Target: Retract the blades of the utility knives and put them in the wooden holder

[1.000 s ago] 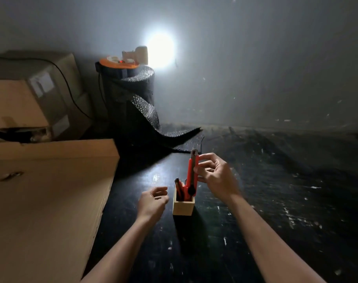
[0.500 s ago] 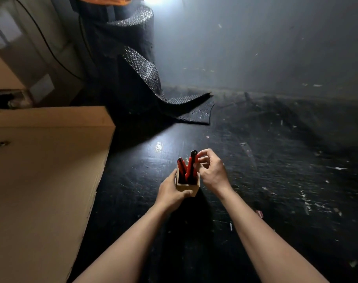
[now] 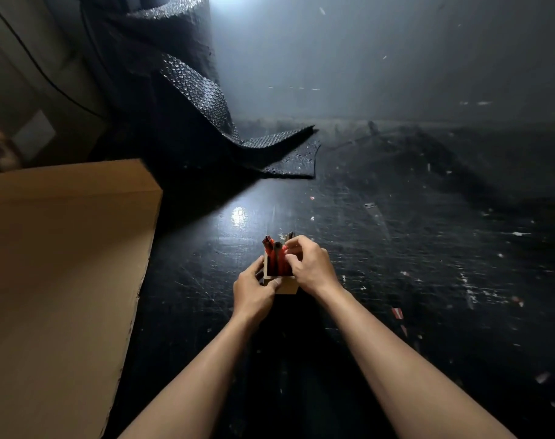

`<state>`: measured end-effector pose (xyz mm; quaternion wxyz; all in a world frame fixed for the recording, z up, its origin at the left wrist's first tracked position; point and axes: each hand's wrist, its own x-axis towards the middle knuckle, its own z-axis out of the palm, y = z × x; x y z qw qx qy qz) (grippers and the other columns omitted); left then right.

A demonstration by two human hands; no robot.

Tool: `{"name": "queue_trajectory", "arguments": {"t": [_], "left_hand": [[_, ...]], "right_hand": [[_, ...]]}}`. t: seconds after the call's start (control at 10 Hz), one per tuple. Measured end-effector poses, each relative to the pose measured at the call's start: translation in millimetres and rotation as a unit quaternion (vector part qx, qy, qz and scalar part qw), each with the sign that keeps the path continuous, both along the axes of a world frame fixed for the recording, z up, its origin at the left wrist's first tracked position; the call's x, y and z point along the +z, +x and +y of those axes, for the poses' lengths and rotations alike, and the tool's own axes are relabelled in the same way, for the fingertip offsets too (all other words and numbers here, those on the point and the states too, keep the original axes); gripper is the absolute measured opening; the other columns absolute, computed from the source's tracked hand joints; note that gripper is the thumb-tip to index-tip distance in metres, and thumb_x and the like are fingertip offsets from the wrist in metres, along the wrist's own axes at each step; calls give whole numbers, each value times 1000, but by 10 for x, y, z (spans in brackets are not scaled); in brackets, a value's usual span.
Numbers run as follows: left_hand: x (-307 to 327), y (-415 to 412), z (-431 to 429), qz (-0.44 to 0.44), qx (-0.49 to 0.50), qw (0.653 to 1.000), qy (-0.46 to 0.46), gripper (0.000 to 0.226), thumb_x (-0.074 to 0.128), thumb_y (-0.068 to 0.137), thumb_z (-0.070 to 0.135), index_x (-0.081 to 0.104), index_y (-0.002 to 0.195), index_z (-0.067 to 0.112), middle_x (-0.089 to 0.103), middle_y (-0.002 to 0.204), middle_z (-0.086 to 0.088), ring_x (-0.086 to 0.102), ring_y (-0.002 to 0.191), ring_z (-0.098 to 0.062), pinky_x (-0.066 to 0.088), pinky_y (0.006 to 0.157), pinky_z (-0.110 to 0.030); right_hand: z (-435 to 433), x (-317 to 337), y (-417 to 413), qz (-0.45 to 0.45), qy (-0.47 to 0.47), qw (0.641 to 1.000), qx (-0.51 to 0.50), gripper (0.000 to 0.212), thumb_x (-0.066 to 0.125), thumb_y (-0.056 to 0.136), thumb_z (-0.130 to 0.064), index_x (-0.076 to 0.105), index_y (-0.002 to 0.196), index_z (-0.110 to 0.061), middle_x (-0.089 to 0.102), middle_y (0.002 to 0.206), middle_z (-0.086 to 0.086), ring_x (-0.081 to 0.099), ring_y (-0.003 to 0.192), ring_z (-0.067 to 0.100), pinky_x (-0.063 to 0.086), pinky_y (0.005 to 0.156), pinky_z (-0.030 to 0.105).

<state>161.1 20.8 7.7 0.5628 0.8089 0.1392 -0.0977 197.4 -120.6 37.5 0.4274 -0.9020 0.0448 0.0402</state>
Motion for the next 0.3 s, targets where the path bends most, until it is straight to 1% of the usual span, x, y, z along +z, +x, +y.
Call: {"name": "queue_trajectory", "arguments": {"t": [0.1,0.2,0.3], "left_hand": [[126,-28,3,0,6,1000,4,59,82,79,13,67,136,23,77,123,1,73,113,-15,54,106,-37],[259,-144,104,5,23,1000,15,58,79,85,9,62,140,12,70,135,-7,68,123,-20,51,109,-35],[394,-522,256,8,-1,1000,-4,33,75,89,10,75,122,15,78,119,-5,73,108,-17,58,100,-38]], "right_hand": [[-92,205,-70,-2,-7,1000,3,19,68,91,-9,72,109,-13,78,104,4,72,98,20,58,91,36],[-240,520,-199,-8,-29,999,35,18,70,91,-16,72,109,-17,78,102,0,72,94,15,60,89,40],[-439,988,-489,20,-18,994,104,14,71,94,-24,73,108,-21,76,102,-5,71,90,8,61,87,37]]}}
